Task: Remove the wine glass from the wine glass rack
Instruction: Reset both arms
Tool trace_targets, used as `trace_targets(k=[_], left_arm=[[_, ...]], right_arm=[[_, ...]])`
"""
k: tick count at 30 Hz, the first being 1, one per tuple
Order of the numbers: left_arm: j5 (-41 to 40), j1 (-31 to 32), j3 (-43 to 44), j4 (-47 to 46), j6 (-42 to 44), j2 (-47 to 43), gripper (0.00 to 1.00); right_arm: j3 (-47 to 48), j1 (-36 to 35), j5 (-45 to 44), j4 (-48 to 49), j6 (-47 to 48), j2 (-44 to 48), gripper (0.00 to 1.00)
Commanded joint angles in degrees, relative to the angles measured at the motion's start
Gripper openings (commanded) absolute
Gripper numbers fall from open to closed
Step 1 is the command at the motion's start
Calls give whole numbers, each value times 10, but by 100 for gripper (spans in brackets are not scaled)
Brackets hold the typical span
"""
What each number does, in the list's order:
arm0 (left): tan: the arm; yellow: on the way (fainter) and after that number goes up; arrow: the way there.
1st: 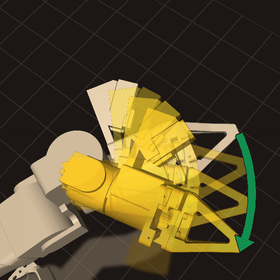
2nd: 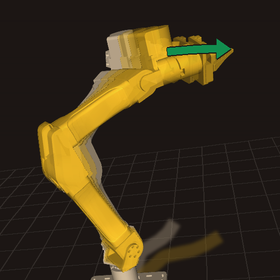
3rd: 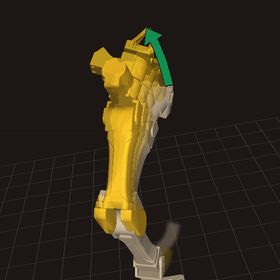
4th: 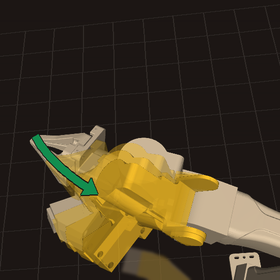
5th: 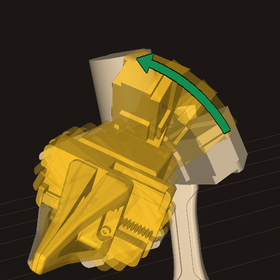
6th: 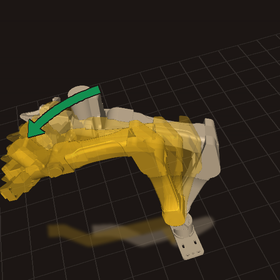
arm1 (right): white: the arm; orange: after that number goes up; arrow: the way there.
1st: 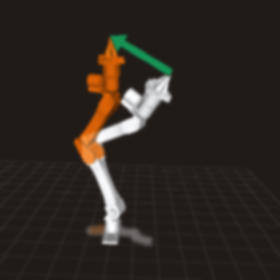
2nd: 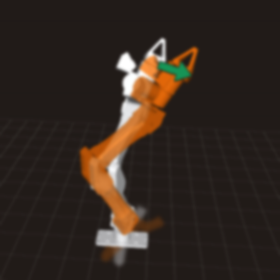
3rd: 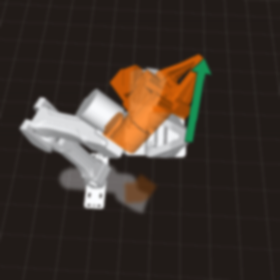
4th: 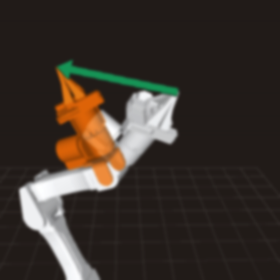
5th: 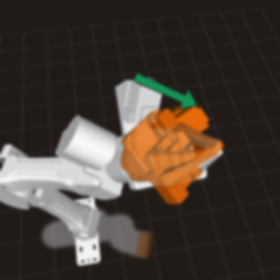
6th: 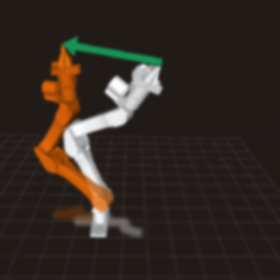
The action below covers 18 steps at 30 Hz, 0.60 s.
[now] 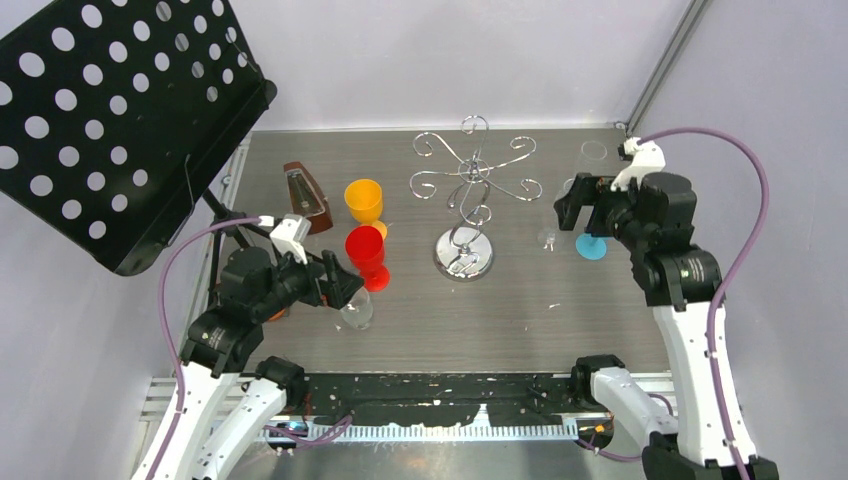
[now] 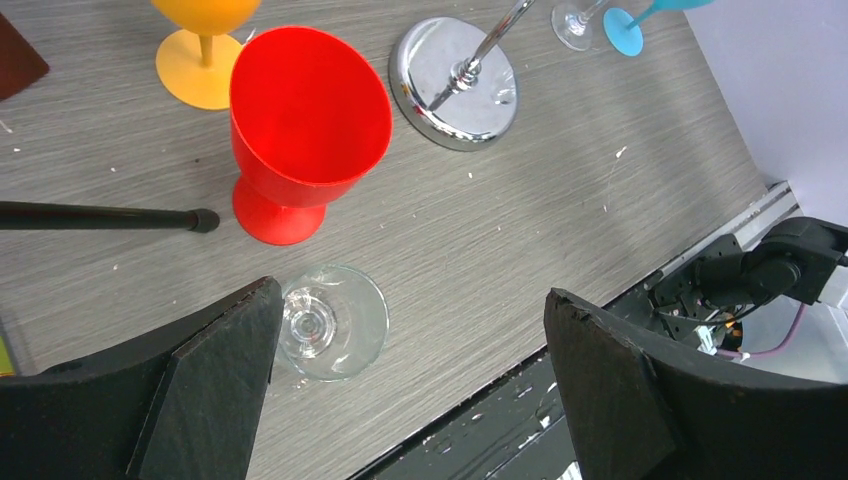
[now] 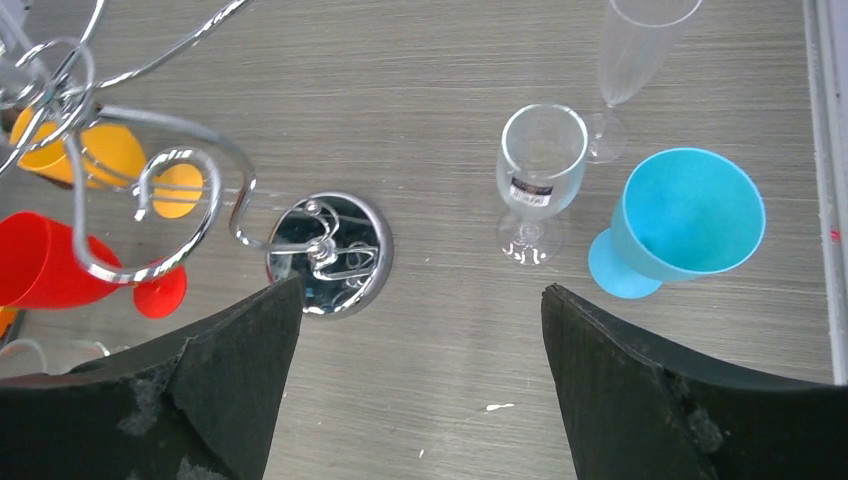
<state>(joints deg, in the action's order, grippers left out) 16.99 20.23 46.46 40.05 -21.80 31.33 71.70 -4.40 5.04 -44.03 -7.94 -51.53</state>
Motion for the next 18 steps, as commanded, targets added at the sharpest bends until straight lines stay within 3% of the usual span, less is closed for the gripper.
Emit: trace_targets(k=[1, 9, 18], left_arm=[[-12, -3, -3, -25, 14, -9, 100], [-43, -3, -6, -29, 19, -26, 100], [-49, -3, -11, -27, 19, -20, 100]], right_arm=[[-38, -3, 35, 43, -13, 64, 95], [-147, -5, 57, 76, -43, 134, 95], [-228, -8, 23, 117, -79, 217, 95]])
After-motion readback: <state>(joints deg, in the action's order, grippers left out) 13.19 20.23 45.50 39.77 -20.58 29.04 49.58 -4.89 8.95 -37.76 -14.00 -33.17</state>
